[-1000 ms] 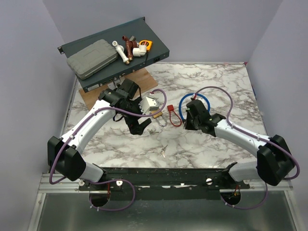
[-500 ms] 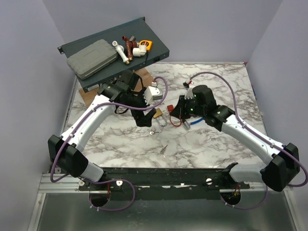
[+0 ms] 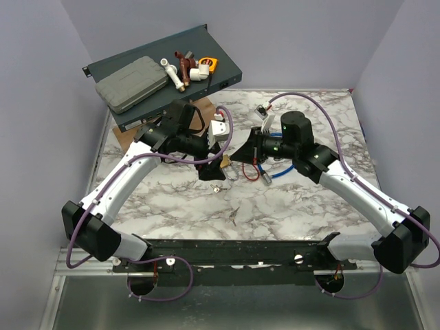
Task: Unlock with the key
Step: Pick up the key from the center of the board.
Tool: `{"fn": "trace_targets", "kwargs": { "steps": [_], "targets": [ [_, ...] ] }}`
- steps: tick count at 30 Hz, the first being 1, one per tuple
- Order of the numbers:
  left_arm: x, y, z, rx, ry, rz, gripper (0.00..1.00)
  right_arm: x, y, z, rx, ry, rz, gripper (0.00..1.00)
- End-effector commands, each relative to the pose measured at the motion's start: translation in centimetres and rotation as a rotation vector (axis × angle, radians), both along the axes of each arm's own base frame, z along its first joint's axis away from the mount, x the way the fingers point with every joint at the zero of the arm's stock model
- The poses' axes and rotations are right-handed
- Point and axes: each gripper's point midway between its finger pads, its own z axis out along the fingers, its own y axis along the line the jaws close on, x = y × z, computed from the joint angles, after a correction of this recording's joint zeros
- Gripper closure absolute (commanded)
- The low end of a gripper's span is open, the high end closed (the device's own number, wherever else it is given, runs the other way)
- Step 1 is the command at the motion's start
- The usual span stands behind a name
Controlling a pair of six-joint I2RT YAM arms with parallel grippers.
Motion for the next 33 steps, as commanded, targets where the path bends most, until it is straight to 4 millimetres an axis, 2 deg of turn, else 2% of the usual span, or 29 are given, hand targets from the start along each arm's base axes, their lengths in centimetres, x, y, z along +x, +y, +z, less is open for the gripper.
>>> {"fn": "trace_targets", "kwargs": {
  "steps": [1,7,10,17,20,23,28,33],
  "targets": [
    [-0.6,-1.4,2.2,-0.094,-0.041,-0.108,0.06,-1.8,1.2,3.3,0.118,-0.022,0.11,0.99],
    [-2.3,-1.5,3.4,-0.14,-0.044,-0.228,0.06,-3.0,1.6,4.8,0.186,-0.029,0.172,0.99],
    [-3.3,-1.2,3.9,-0.148,-0.047,-0.282,0.09,-3.1,1.5,5.2,0.2,-0.043,0.17,0.99],
    [-3.6,-0.5,4.6,-0.104,-0.078,-0.254,0.35,-3.4,1.1,6.2,0.217,-0.077,0.159,0.99],
    [-3.2,-0.4,4.8,-0.096,-0.082,-0.212,0.5,-3.6,0.9,6.5,0.224,-0.09,0.155,0.99],
    [-2.7,-0.8,5.1,-0.112,-0.074,-0.173,0.57,-3.7,0.8,6.7,0.233,-0.093,0.155,0.99],
    [-2.8,-1.4,5.5,-0.126,-0.044,-0.16,0.57,-3.9,0.7,6.6,0.233,-0.091,0.157,0.99],
    [-4.2,-1.7,5.7,-0.129,-0.021,-0.201,0.51,-3.9,0.8,6.9,0.257,-0.1,0.16,0.99]
  ]
}}
